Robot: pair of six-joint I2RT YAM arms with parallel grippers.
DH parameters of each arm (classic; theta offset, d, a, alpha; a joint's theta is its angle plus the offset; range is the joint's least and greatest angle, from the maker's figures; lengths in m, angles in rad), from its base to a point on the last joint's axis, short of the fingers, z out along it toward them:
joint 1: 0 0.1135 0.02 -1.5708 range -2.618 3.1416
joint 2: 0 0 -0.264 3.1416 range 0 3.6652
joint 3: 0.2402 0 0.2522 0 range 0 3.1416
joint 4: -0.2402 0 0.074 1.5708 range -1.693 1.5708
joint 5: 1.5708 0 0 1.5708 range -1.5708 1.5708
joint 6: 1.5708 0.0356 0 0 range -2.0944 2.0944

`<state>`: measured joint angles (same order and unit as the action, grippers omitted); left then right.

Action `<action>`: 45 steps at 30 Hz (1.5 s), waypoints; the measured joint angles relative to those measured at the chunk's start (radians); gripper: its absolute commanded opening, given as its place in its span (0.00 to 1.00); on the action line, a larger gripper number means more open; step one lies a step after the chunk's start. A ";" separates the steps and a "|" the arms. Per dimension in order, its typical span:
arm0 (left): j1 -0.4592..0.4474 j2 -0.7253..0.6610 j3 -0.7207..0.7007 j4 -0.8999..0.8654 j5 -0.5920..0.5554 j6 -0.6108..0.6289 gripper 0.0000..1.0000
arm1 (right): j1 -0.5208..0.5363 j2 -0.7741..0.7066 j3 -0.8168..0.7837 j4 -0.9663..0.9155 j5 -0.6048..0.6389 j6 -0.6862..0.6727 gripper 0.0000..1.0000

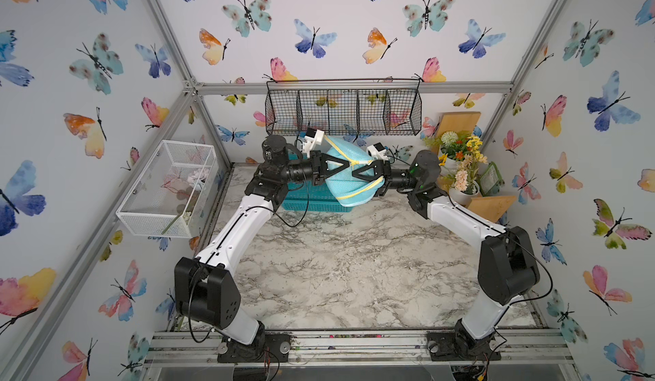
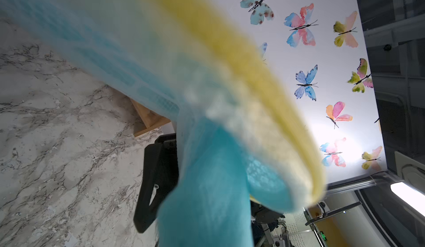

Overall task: Turn the laundry bag inside out
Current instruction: Turn over the laundry bag.

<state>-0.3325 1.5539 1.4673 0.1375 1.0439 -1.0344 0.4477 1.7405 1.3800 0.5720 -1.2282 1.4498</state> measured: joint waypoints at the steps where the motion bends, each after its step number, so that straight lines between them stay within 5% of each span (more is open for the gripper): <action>1: -0.005 0.000 0.029 -0.058 -0.037 0.039 0.00 | -0.007 -0.006 0.028 -0.084 0.005 -0.051 0.73; 12: -0.067 -0.021 0.192 -0.475 -0.470 0.362 0.00 | -0.084 -0.067 0.221 -0.784 0.212 -0.432 0.87; 20: -0.129 -0.044 0.212 -0.528 -0.666 0.449 0.00 | -0.085 -0.053 0.347 -1.017 0.323 -0.526 0.92; 29: -0.150 -0.052 0.205 -0.491 -0.699 0.488 0.00 | -0.102 -0.059 0.297 -0.794 0.326 -0.478 0.92; 37: -0.146 -0.063 0.144 -0.447 -0.684 0.465 0.00 | -0.055 -0.140 0.011 -0.328 0.506 -0.520 0.93; 45: -0.091 -0.082 0.094 -0.431 -0.673 0.396 0.00 | -0.039 -0.113 -0.023 0.043 0.566 -0.457 0.95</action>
<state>-0.4232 1.4723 1.5612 -0.2935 0.3706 -0.6388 0.4091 1.6276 1.3571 0.6147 -0.6617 0.9932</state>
